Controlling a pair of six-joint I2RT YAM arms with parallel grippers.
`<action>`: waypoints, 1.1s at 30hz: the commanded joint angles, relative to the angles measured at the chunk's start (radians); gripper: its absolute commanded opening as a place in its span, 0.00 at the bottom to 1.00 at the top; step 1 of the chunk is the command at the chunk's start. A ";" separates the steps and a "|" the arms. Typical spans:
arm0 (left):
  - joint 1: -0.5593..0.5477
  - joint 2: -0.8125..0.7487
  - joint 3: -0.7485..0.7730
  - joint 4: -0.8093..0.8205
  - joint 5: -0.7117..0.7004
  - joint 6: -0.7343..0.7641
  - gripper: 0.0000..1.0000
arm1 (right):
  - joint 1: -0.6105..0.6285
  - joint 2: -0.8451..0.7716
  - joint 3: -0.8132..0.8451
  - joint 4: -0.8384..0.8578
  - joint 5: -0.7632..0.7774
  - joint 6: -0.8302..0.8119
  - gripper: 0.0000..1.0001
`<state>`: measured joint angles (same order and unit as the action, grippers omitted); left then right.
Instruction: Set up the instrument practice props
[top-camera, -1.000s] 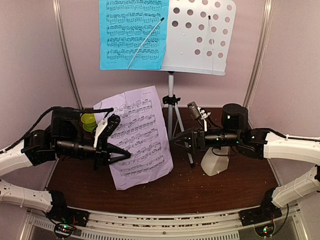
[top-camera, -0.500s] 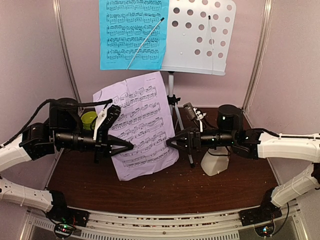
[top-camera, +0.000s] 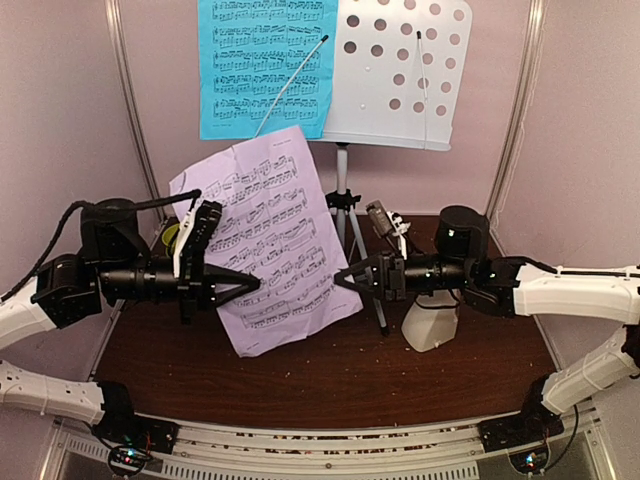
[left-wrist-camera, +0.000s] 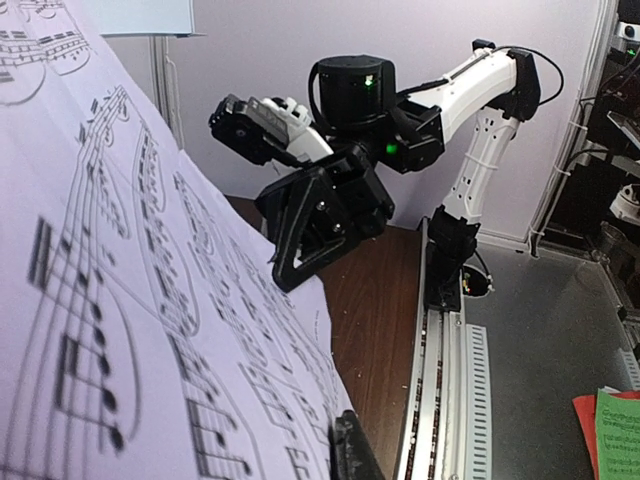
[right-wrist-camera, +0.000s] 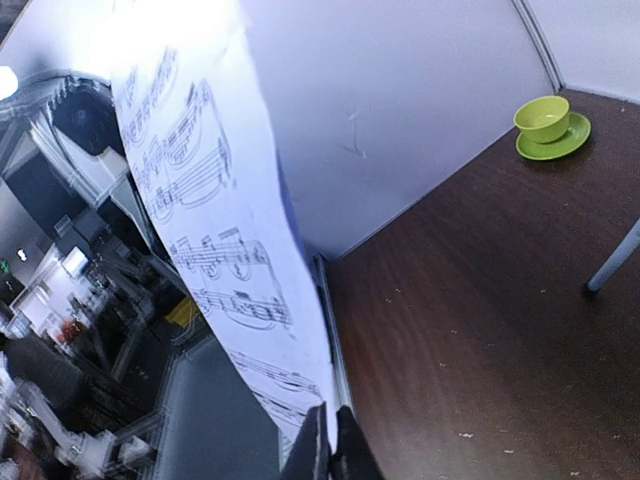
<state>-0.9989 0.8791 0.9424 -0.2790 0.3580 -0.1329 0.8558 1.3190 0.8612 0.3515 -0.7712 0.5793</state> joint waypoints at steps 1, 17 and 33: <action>-0.004 0.006 -0.009 0.105 -0.038 -0.037 0.05 | -0.003 -0.036 0.035 0.029 -0.029 0.037 0.00; -0.003 -0.139 0.028 -0.269 -0.385 -0.016 0.82 | 0.020 -0.125 0.325 -1.066 0.378 -0.597 0.00; -0.096 0.251 0.565 -0.606 -0.328 0.379 0.88 | 0.305 0.041 0.710 -1.594 0.762 -0.719 0.00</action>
<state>-1.0710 1.0710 1.4143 -0.8043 0.0185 0.1181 1.1328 1.3300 1.5005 -1.1076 -0.1143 -0.1329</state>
